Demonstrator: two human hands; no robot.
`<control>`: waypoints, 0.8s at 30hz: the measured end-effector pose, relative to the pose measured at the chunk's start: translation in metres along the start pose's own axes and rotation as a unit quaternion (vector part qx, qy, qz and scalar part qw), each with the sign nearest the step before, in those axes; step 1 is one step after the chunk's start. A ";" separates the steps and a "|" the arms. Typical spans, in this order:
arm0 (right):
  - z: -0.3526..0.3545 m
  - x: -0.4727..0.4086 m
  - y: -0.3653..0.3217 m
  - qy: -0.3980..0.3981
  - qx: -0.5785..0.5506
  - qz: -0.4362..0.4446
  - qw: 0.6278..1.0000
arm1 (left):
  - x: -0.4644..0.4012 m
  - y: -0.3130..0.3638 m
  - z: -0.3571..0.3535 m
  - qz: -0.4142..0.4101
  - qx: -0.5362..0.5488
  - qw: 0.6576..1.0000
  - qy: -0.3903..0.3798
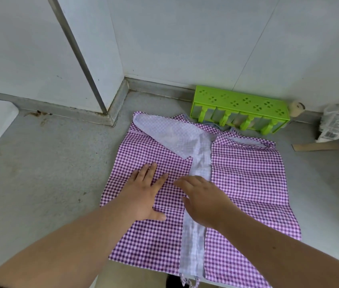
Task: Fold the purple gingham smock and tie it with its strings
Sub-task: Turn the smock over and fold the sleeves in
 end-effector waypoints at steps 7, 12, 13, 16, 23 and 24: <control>-0.036 -0.068 0.012 -0.088 0.054 0.043 0.994 | -0.005 -0.003 -0.020 0.010 0.031 0.999 -0.016; -0.017 -0.108 0.088 -0.104 0.159 -0.060 0.980 | -0.008 -0.007 -0.019 0.028 0.096 0.994 -0.035; -0.012 -0.113 0.101 -0.115 0.168 -0.100 0.974 | -0.008 -0.009 -0.019 0.033 0.099 0.994 -0.038; 0.013 -0.117 0.108 -0.063 0.181 -0.177 0.965 | -0.007 -0.009 -0.021 0.036 0.081 0.995 -0.037; -0.021 -0.096 -0.011 -0.058 0.076 0.208 0.974 | -0.009 -0.010 -0.022 0.051 0.070 0.996 -0.015; -0.028 -0.099 0.004 -0.088 0.095 0.173 0.976 | -0.009 -0.010 -0.022 0.051 0.070 0.996 -0.013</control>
Point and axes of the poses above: each hand's wrist, its own x-axis away from the middle knuckle, its own z-axis out of the back of the hand, y = z × x, the point moved 10 cm from there along -x, towards the middle knuckle, and after that the axes turned 9 degrees about y, right-handed, at the moved point
